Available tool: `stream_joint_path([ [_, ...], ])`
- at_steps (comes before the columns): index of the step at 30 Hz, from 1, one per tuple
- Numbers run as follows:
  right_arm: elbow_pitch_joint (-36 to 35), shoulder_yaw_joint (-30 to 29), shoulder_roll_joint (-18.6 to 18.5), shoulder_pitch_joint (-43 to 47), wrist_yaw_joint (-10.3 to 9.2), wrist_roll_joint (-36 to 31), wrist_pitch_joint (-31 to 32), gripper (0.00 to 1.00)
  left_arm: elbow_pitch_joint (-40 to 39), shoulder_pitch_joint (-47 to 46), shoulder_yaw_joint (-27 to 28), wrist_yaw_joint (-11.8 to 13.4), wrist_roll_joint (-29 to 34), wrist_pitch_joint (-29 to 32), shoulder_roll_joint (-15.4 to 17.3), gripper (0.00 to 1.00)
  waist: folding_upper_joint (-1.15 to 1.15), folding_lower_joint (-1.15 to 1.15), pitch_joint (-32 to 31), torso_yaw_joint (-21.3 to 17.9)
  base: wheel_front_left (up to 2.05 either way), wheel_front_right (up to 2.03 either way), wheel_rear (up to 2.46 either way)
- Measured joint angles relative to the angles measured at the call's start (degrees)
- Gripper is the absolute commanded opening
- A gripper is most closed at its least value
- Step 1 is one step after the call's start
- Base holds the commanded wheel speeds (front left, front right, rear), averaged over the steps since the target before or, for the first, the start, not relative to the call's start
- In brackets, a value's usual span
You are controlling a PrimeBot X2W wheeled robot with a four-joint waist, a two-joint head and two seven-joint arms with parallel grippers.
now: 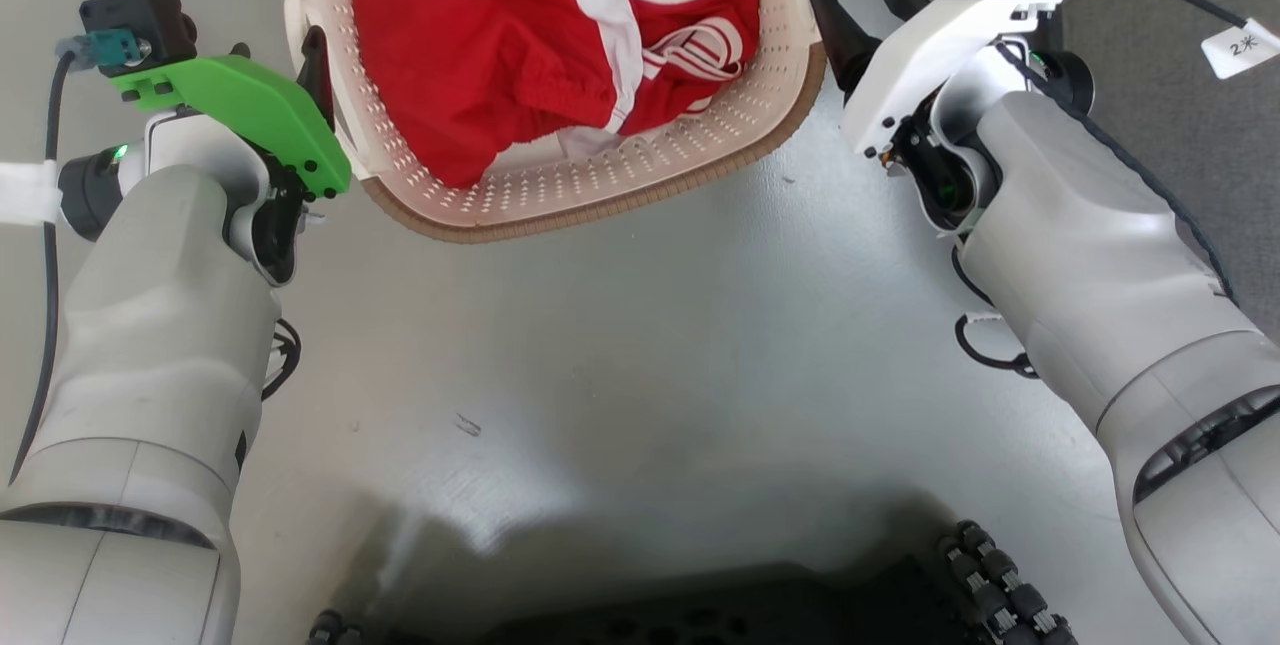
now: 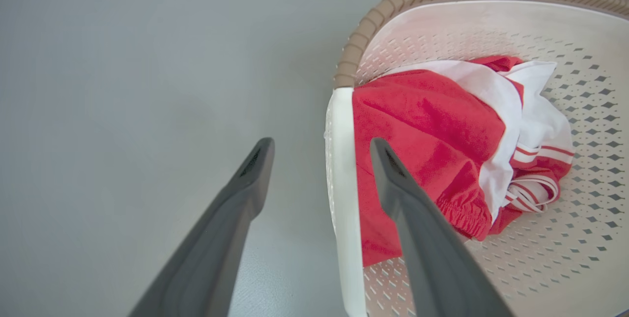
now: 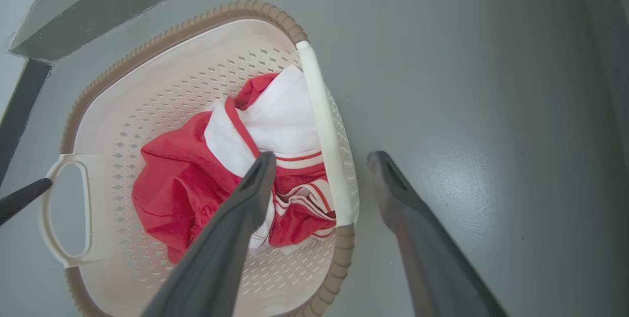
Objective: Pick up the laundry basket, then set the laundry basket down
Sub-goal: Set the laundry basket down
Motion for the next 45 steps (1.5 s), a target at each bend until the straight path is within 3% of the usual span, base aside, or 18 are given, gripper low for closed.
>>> stream_joint_path([
  [13,0.9,-0.4,0.0,1.4,0.31,-0.3,-5.2,1.00,0.0,2.9,0.4,-0.8,-0.6,-7.0,0.0,1.00,0.00,0.00,-6.0,0.2,0.00,0.00,0.00],
  [23,0.2,-2.0,-1.5,3.7,0.22,-2.4,-6.0,1.00,-3.6,4.8,-0.9,-1.1,1.6,-9.0,0.2,1.00,0.00,-0.01,-12.9,0.4,0.00,0.00,0.00],
  [26,-4.2,-4.4,-2.7,3.9,-0.66,-3.8,-6.0,1.00,-5.5,5.6,-1.0,-1.3,2.1,-9.1,0.5,1.00,0.00,0.00,-15.0,0.5,0.00,0.00,0.00],
  [34,-14.8,-9.9,-5.8,6.9,-3.88,-10.0,-6.0,1.00,-22.0,8.1,3.2,0.3,6.5,-9.0,3.5,1.00,0.00,-0.01,-21.7,1.0,0.00,0.00,0.00],
  [45,-24.8,-13.2,-6.4,18.3,-7.20,-18.1,-6.0,1.00,-35.2,22.0,7.3,3.1,12.0,-9.0,3.9,1.00,0.00,-0.01,-30.6,1.4,0.00,0.00,0.00],
])
